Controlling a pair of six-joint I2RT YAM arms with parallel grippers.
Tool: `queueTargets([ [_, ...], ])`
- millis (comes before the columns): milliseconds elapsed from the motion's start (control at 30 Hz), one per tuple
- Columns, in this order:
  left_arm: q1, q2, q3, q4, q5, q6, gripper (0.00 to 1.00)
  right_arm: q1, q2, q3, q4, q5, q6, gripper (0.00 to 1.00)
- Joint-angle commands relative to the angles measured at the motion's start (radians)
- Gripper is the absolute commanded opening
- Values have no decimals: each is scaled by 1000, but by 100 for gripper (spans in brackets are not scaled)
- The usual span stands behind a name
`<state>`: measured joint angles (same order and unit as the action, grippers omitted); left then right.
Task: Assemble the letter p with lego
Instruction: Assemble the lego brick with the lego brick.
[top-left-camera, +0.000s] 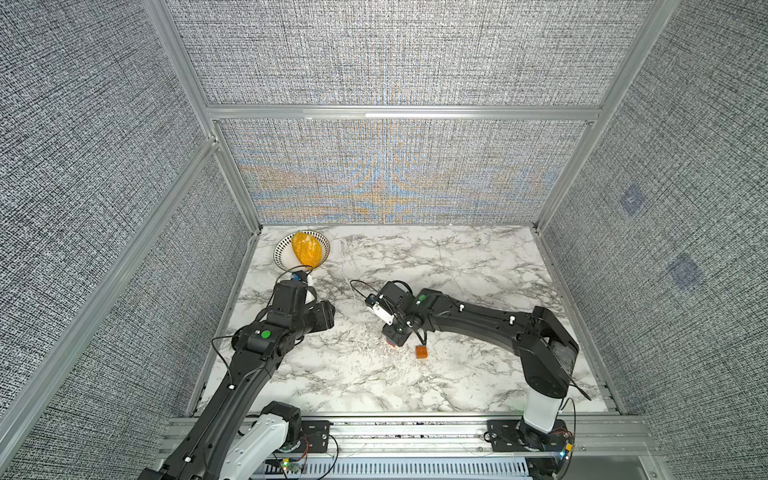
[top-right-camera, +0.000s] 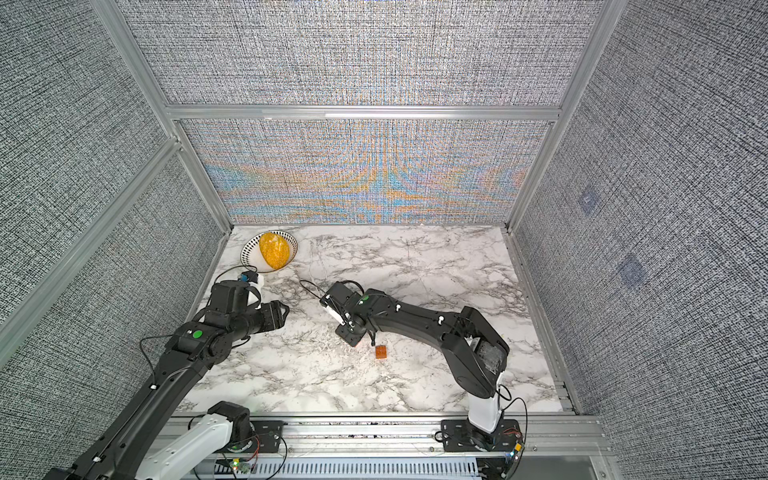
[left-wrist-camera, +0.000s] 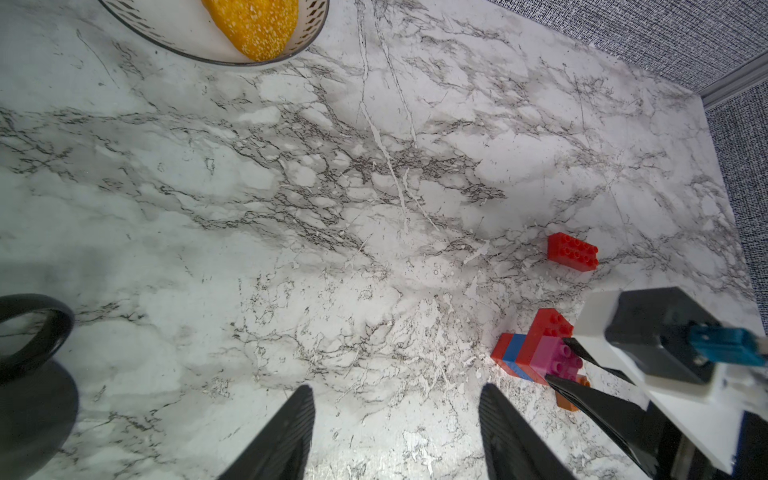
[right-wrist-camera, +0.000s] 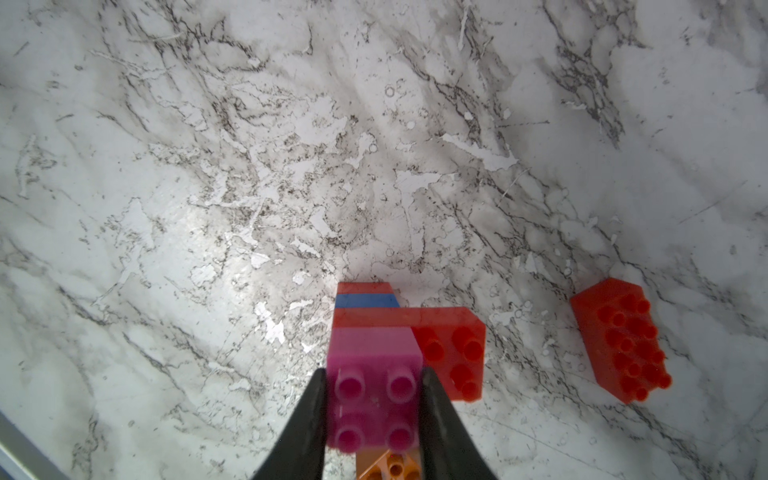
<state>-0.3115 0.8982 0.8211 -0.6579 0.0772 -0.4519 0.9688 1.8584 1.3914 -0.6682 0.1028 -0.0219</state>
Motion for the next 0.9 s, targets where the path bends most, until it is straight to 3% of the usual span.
queueTargets([
  [0, 2, 1, 1, 11, 0, 5, 65, 3, 23, -26, -109, 3, -2, 12],
  [367, 2, 7, 1, 9, -1, 5, 67, 5, 31, -3, -94, -4, 25, 14],
  [867, 2, -10, 1, 7, 5, 6, 69, 43, 87, 114, -153, 142, 482, 15],
])
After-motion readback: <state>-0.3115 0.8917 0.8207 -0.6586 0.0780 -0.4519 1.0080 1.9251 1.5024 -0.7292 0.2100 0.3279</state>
